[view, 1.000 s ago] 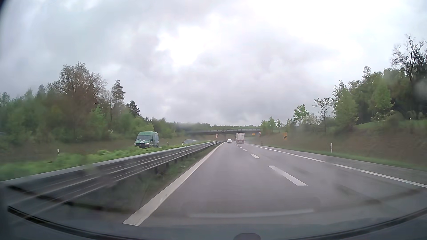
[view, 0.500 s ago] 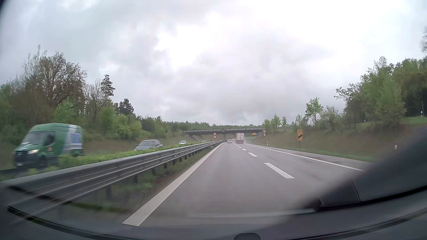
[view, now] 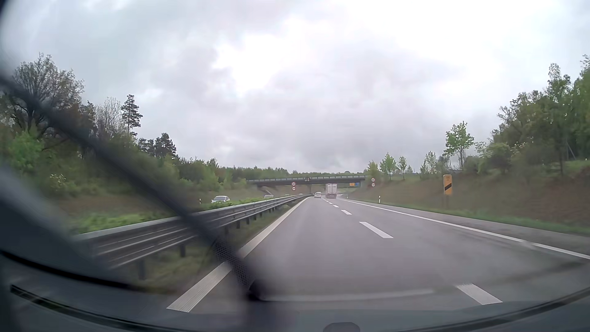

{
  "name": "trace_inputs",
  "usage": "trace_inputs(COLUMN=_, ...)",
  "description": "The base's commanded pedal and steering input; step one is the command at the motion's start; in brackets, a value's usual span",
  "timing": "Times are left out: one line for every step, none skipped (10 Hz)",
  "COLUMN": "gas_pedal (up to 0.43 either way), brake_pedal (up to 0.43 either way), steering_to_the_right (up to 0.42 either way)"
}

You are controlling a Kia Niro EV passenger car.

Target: Follow the waypoints while adhering to traffic rules and regulations

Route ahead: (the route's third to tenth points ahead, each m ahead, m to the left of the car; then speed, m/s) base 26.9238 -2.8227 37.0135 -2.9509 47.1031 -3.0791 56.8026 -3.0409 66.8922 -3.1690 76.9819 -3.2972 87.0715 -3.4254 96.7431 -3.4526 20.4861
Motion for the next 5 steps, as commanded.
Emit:
trace_inputs(gas_pedal=0.138, brake_pedal=0.000, steering_to_the_right=0.000)
trace_inputs(gas_pedal=0.138, brake_pedal=0.000, steering_to_the_right=0.000)
trace_inputs(gas_pedal=0.138, brake_pedal=0.000, steering_to_the_right=0.000)
trace_inputs(gas_pedal=0.138, brake_pedal=0.000, steering_to_the_right=0.000)
trace_inputs(gas_pedal=0.138, brake_pedal=0.000, steering_to_the_right=0.000)
